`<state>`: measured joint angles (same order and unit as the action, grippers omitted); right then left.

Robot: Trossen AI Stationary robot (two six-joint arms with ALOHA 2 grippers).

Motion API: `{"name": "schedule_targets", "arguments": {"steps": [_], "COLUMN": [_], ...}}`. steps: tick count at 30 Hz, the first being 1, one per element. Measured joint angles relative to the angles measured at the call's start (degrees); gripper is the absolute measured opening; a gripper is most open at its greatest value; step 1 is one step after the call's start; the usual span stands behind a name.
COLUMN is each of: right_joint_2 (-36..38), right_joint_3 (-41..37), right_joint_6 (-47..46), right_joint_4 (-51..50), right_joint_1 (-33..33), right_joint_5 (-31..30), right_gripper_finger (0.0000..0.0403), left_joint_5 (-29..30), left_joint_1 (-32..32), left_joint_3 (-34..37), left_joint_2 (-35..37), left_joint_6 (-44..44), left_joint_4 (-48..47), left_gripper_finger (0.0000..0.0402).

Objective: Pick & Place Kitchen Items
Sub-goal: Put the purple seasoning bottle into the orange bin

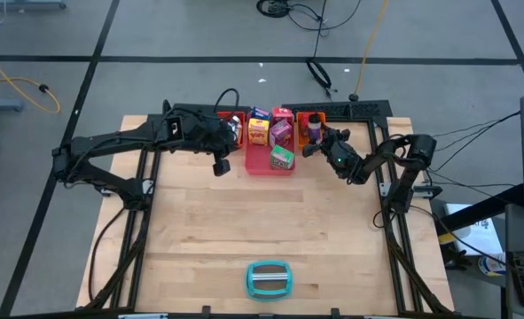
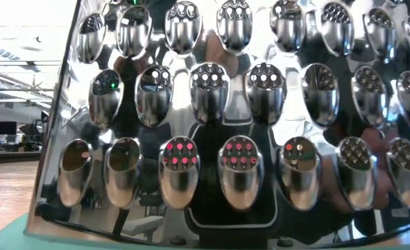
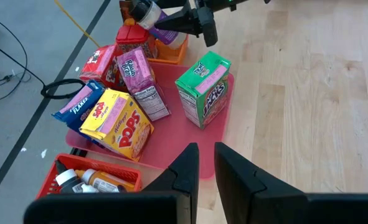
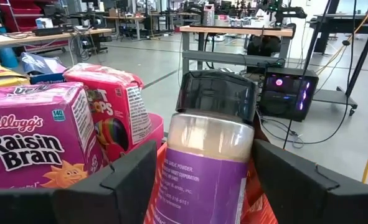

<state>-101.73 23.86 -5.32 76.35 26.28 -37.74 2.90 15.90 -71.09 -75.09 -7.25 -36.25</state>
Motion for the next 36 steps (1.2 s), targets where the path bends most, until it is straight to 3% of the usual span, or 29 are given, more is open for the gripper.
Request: {"name": "schedule_targets", "arguments": {"steps": [12, 18, 30, 36], "right_joint_2": [0.0, 0.1, 0.0, 0.0], "right_joint_3": [0.0, 1.1, 1.5, 1.5], "right_joint_6": [1.3, 6.1, 3.2, 10.4], "right_joint_4": [0.9, 9.1, 2.4, 10.1], "right_joint_1": [2.7, 2.9, 2.6, 0.7], "right_joint_5": [0.0, 0.2, 0.1, -1.5], "right_gripper_finger": [0.0251, 0.0251, 0.0251, 0.0251], "left_joint_5": [0.0, 0.0, 0.0, 0.0], "left_joint_1": [0.0, 0.0, 0.0, 0.0], "left_joint_3": [0.0, 0.0, 0.0, 0.0], "left_joint_2": [0.0, 0.0, 0.0, 0.0], "left_joint_6": [0.8, 0.5, 0.7, 0.7], "left_joint_4": [0.0, 0.0, 0.0, 0.0], "left_gripper_finger": [0.0051, 0.0051, 0.0051, 0.0051]}}
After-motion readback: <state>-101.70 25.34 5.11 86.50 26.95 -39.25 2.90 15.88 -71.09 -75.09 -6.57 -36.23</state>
